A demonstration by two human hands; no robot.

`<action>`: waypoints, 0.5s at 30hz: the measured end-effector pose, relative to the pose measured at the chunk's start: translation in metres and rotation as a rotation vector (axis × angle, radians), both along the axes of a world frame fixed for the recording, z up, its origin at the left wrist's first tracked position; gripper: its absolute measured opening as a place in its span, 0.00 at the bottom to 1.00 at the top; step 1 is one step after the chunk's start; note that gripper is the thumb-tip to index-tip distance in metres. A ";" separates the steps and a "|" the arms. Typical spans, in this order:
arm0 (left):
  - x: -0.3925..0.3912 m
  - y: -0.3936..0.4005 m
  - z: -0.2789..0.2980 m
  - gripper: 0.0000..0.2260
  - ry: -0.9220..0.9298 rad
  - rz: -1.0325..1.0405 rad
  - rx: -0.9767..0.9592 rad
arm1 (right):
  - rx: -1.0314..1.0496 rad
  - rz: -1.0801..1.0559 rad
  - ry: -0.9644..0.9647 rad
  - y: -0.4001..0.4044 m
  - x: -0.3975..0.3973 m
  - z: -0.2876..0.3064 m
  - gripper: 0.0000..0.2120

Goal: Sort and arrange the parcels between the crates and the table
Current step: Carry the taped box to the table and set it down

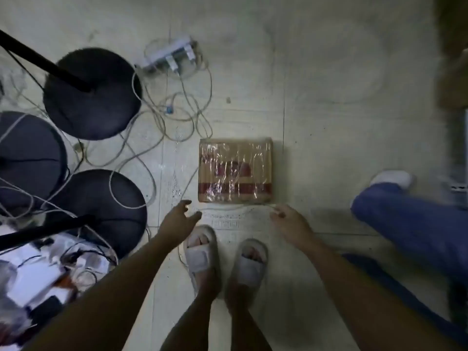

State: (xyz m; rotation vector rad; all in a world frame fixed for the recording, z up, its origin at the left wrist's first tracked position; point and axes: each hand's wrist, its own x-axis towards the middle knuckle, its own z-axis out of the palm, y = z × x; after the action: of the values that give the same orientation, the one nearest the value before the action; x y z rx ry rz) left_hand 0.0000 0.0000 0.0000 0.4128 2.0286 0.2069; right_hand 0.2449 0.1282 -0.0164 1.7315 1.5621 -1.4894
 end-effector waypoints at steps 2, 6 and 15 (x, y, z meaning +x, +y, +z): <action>-0.007 0.010 -0.054 0.27 -0.015 0.048 0.033 | 0.045 -0.096 0.014 0.013 -0.007 -0.055 0.10; -0.018 0.029 -0.136 0.35 -0.095 0.237 0.063 | 0.119 -0.214 0.006 0.048 -0.022 -0.135 0.04; -0.019 0.048 -0.113 0.17 -0.275 0.466 0.155 | -0.089 -0.520 0.104 0.058 -0.038 -0.120 0.10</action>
State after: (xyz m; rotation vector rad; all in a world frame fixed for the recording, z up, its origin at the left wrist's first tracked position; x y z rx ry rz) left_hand -0.0194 0.0482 -0.1130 -0.0046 1.8147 0.6725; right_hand 0.2064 0.1861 -0.1364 2.1415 1.1115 -1.8771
